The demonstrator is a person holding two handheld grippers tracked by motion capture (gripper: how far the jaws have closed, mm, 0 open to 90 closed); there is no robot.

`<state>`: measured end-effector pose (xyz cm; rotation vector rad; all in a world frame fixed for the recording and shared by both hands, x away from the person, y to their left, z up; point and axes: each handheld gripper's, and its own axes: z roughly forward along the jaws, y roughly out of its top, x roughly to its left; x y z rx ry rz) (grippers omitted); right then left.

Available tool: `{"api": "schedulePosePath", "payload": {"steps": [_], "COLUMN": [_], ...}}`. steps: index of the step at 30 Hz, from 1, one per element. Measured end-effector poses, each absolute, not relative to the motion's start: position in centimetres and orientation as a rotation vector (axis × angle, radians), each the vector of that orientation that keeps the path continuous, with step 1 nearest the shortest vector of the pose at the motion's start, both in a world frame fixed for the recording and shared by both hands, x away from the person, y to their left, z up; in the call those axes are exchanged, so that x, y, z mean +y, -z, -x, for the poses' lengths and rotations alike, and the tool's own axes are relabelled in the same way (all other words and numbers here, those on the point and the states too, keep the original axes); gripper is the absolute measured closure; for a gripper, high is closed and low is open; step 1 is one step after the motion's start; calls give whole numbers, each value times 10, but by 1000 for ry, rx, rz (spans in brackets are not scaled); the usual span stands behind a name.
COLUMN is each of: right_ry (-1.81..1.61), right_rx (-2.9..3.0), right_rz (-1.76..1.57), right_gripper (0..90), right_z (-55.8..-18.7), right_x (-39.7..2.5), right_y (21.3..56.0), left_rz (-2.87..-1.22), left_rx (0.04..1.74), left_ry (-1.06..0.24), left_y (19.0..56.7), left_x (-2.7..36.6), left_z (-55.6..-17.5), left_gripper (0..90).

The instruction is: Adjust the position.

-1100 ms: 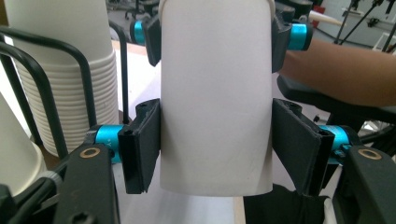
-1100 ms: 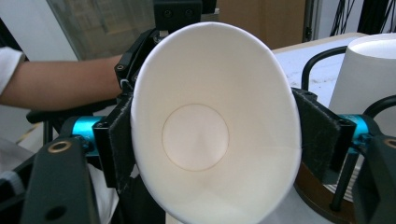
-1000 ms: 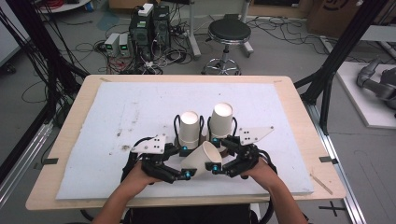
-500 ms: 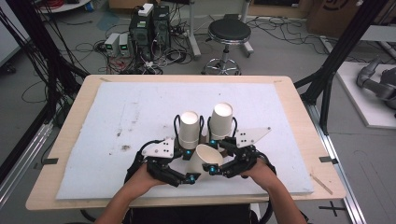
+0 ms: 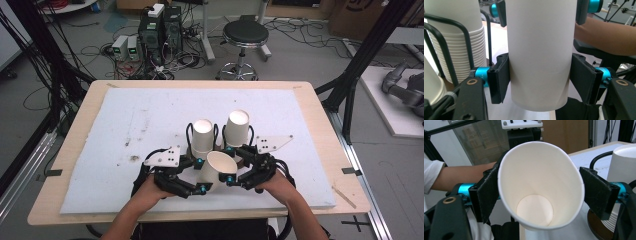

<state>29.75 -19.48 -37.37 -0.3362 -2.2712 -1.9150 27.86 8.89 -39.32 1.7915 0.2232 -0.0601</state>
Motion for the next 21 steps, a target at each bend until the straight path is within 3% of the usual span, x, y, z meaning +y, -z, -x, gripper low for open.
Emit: {"api": "schedulePosePath", "payload": {"steps": [6, 13, 19, 21], "right_ry": [1905, 1856, 1840, 1837], "right_rx": [-2328, -2435, -2444, -2450], "right_rz": [276, 273, 259, 248], "right_gripper": [318, 320, 319, 319], "right_z": [-296, -295, -294, -293], "right_x": [-194, -193, -188, -186], "right_y": [373, 371, 371, 371], "left_rz": [-1811, -1845, -1857, -1858], "left_rx": [229, 290, 265, 233], "left_ry": [46, 33, 32, 32], "left_y": [397, 401, 402, 402], "left_x": [85, 84, 77, 76], "left_z": [-278, -278, -278, -278], "left_gripper": [361, 282, 281, 339]}}
